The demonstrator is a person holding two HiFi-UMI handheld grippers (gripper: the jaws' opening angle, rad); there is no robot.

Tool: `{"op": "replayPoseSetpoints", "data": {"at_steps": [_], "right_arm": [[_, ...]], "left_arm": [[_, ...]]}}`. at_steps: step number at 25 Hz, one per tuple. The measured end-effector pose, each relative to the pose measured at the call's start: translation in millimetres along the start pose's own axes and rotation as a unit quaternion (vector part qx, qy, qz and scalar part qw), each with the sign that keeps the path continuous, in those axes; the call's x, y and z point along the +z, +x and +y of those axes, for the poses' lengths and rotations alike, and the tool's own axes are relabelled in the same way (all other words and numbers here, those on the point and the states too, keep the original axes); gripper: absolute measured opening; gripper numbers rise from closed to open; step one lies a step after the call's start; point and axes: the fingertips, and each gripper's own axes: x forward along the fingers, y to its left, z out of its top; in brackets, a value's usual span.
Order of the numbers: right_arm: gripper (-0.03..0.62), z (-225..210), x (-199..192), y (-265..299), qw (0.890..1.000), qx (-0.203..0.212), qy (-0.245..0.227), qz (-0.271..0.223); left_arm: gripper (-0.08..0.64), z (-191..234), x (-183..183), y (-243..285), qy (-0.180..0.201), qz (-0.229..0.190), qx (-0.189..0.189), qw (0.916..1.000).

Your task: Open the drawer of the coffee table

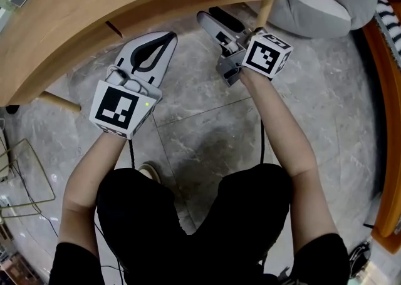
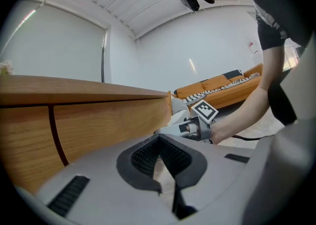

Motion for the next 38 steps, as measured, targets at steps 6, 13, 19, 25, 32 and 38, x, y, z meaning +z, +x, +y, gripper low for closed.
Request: {"op": "replayPoseSetpoints", "data": {"at_steps": [6, 13, 19, 25, 32, 38], "right_arm": [[0.233, -8, 4, 9, 1.000, -0.003, 0.014, -0.005], [0.229, -16, 5, 12, 0.995, 0.008, 0.096, -0.029], [0.190, -7, 6, 6, 0.993, 0.036, 0.102, -0.049], [0.172, 8, 5, -10, 0.993, 0.076, 0.077, -0.042], [0.170, 23, -2, -29, 0.995, 0.083, 0.057, -0.028], [0.169, 32, -6, -40, 0.995, 0.082, 0.045, -0.023]], "left_arm": [[0.006, 7, -6, 1, -0.014, 0.005, 0.010, 0.9998], [0.006, 10, -11, 2, -0.032, 0.001, 0.014, 0.9994], [0.006, 8, -5, 4, -0.036, -0.011, 0.015, 0.9992], [0.006, -13, 16, 3, -0.020, -0.046, -0.010, 0.9987], [0.006, -35, 21, -6, -0.004, -0.031, -0.032, 0.9990], [0.006, -40, 22, -14, -0.014, -0.025, -0.033, 0.9991]]}}
